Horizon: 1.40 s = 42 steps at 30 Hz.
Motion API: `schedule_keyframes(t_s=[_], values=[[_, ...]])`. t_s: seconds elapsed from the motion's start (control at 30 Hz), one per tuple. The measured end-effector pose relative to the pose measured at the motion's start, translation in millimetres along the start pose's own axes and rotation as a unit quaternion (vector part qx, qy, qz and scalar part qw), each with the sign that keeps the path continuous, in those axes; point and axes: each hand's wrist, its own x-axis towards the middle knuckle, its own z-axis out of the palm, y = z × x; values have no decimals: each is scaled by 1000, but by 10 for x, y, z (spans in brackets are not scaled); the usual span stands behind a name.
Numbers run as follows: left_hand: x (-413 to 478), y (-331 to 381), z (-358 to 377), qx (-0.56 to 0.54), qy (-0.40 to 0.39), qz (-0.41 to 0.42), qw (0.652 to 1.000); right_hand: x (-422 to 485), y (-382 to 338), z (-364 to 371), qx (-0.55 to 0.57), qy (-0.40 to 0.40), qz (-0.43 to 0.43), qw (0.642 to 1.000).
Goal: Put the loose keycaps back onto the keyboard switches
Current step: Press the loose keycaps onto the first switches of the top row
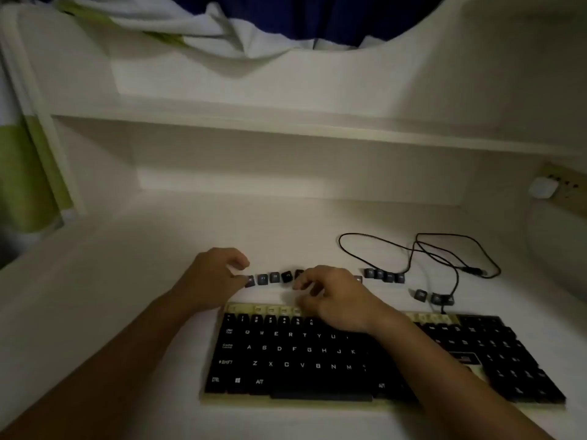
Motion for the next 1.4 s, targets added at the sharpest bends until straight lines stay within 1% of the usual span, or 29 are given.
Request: schedule_keyframes(t_s=[0.07, 0.27, 0.43, 0.57, 0.7, 0.83, 0.93, 1.0, 1.03, 1.1, 1.2, 1.3, 1.4], values=[[59, -4, 6, 10, -2, 2, 1000, 126, -63, 42, -8, -13, -3, 1000], [99, 51, -25, 48, -56, 36, 997, 271, -182, 117, -17, -51, -31, 998], [109, 25, -62, 79, -56, 63, 993, 280, -219, 172, -34, -77, -48, 995], [72, 42, -50, 75, -39, 54, 995, 287, -246, 174, -39, -96, -43, 994], [71, 91, -20, 91, -60, 59, 992, 294, -240, 197, -45, -87, -45, 994], [59, 106, -1, 100, -54, 60, 992, 304, -208, 181, -34, -96, -30, 994], [64, 134, -20, 112, -71, 72, 989, 310, -198, 179, -24, -97, -28, 995], [68, 153, -71, 104, -80, 62, 989, 309, -193, 176, -19, -99, -29, 995], [67, 161, -104, 86, -90, 51, 991, 307, -184, 174, -15, -102, -29, 994], [48, 230, -198, 21, -136, 27, 990, 300, -177, 159, -10, -108, -29, 994], [2, 357, -345, -55, -223, 2, 973, 301, -167, 146, -23, -111, -35, 993], [-12, 404, -441, -55, -266, -3, 962, 305, -161, 123, -34, -115, -40, 992], [-14, 371, -502, -54, -299, -27, 952, 311, -139, 98, -25, -120, -31, 992]])
